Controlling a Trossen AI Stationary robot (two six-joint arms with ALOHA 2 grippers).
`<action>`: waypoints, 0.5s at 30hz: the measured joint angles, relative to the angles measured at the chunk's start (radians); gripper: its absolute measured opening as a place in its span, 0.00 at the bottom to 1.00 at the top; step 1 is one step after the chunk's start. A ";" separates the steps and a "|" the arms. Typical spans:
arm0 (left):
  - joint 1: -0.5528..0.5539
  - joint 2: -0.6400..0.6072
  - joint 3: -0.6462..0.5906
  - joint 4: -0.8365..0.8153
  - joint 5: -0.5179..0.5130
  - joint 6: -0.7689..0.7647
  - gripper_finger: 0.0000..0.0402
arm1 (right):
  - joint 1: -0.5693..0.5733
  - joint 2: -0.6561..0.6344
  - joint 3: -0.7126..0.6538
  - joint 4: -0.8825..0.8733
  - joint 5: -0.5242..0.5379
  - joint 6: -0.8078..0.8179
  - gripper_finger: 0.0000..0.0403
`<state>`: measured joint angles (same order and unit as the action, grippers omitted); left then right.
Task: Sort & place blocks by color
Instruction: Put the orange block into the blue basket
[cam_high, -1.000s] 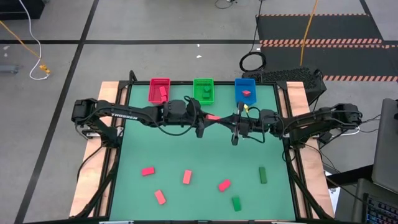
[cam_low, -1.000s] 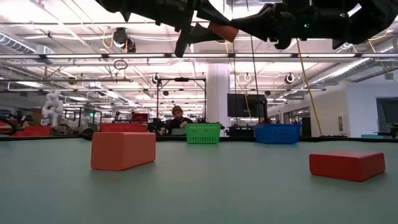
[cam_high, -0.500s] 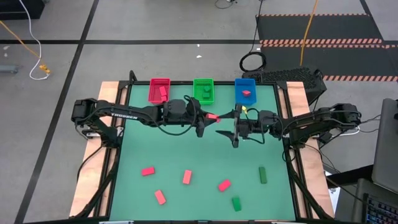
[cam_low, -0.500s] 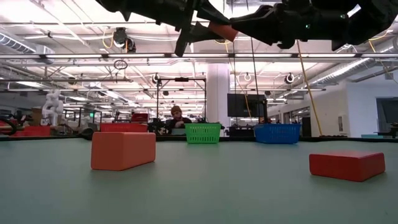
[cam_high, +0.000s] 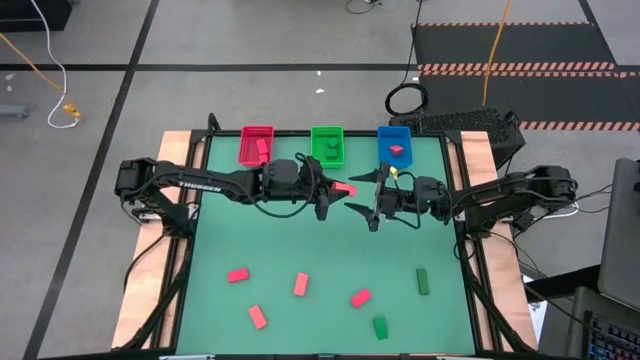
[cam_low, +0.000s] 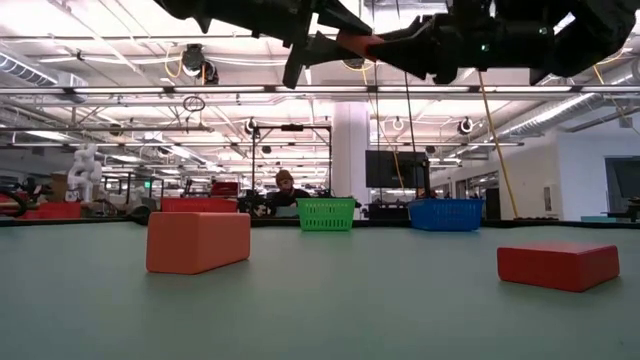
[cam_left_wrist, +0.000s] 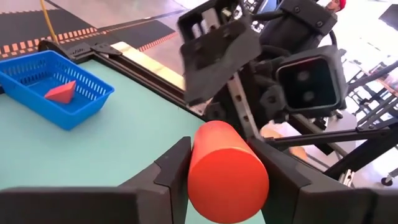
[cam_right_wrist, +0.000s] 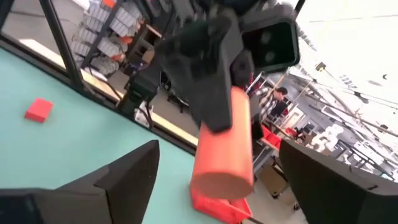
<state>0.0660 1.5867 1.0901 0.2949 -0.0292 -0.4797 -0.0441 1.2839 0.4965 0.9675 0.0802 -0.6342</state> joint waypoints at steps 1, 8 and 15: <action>0.000 0.000 0.000 0.001 0.000 0.000 0.36 | -0.001 0.013 0.000 0.009 0.001 0.000 0.77; 0.000 0.000 0.000 -0.004 0.001 0.000 0.34 | -0.001 0.089 0.000 0.146 0.003 0.000 0.67; 0.000 0.000 0.000 -0.005 0.001 0.001 0.35 | -0.002 0.101 0.000 0.168 0.016 -0.006 0.55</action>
<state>0.0658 1.5867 1.0901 0.2901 -0.0280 -0.4791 -0.0460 1.3849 0.4965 1.1359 0.0963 -0.6399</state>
